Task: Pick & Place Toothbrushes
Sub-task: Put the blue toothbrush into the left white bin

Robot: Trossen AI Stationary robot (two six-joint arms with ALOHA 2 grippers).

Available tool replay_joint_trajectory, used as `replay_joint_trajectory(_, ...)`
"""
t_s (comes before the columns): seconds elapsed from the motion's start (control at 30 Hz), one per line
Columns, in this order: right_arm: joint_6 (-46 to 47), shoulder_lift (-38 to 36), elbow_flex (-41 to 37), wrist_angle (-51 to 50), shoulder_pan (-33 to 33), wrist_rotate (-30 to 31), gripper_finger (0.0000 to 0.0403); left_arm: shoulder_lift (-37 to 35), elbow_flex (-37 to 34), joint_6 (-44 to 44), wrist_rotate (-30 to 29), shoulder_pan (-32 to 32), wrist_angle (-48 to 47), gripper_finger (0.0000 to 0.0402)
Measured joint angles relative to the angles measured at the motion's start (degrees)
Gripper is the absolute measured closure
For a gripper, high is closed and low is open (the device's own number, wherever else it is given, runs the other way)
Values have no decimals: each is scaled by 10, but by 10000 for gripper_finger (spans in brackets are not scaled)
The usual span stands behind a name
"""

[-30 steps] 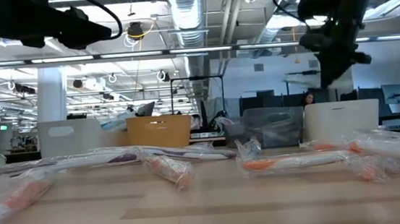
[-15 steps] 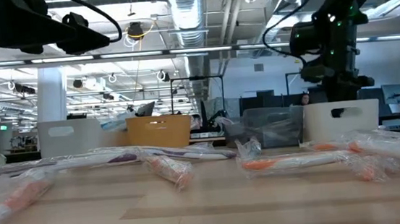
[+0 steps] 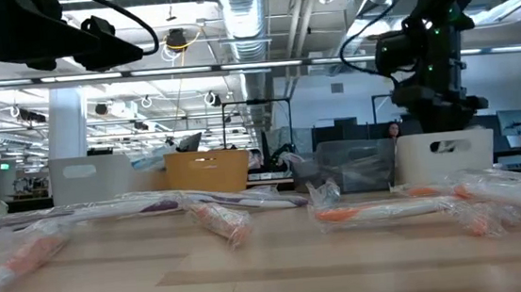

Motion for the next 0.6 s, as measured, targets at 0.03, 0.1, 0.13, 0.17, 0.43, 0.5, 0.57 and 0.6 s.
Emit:
replay_joint_trajectory(0.03,0,-3,7,-5,0,1,214,0,0,0,0,0,0,101)
replay_joint_trajectory(0.1,0,-14,18,-18,0,2,207,0,0,0,0,0,0,101)
replay_joint_trajectory(0.13,0,-21,25,-25,0,2,205,0,0,0,0,0,0,101)
replay_joint_trajectory(0.17,-1,-27,32,-31,0,2,205,0,0,0,0,0,0,101)
replay_joint_trajectory(0.43,7,-75,98,-134,3,1,226,0,0,0,0,0,0,101)
replay_joint_trajectory(0.5,7,-92,115,-158,11,0,232,0,0,-2,0,0,0,101)
replay_joint_trajectory(0.57,-1,-112,128,-167,26,-1,239,0,0,-20,0,0,0,101)
replay_joint_trajectory(0.6,-14,-123,131,-166,36,-2,241,0,0,-33,0,0,0,101)
